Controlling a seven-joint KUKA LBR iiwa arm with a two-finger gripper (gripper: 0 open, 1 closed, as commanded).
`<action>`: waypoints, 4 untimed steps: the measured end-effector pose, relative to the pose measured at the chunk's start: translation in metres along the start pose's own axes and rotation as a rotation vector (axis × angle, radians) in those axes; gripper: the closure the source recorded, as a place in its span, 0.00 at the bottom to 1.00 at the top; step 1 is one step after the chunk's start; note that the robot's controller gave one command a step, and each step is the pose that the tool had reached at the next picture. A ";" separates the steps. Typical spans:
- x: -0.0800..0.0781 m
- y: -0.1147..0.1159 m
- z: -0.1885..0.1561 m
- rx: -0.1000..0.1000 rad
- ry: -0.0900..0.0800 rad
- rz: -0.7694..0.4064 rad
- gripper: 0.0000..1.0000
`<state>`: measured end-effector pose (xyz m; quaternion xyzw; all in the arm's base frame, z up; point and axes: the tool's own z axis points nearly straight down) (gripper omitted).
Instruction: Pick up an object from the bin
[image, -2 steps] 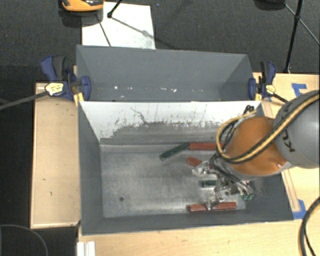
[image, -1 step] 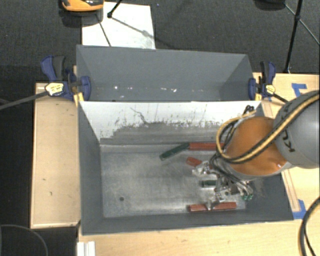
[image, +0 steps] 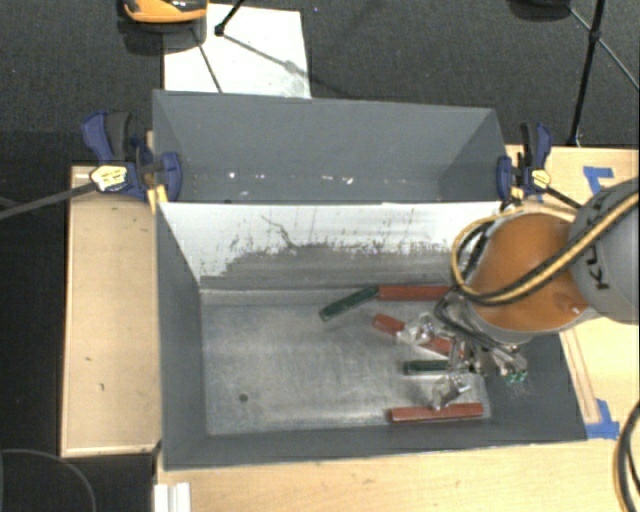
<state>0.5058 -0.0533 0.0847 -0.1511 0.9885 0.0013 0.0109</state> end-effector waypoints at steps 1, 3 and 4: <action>-0.027 -0.039 0.005 0.001 -0.007 -0.007 1.00; 0.004 -0.036 -0.035 -0.005 0.024 -0.042 1.00; -0.016 -0.043 -0.137 0.000 0.018 0.063 1.00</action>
Offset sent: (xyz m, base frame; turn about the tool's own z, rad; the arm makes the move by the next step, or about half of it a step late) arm 0.0000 0.0000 0.0000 0.0000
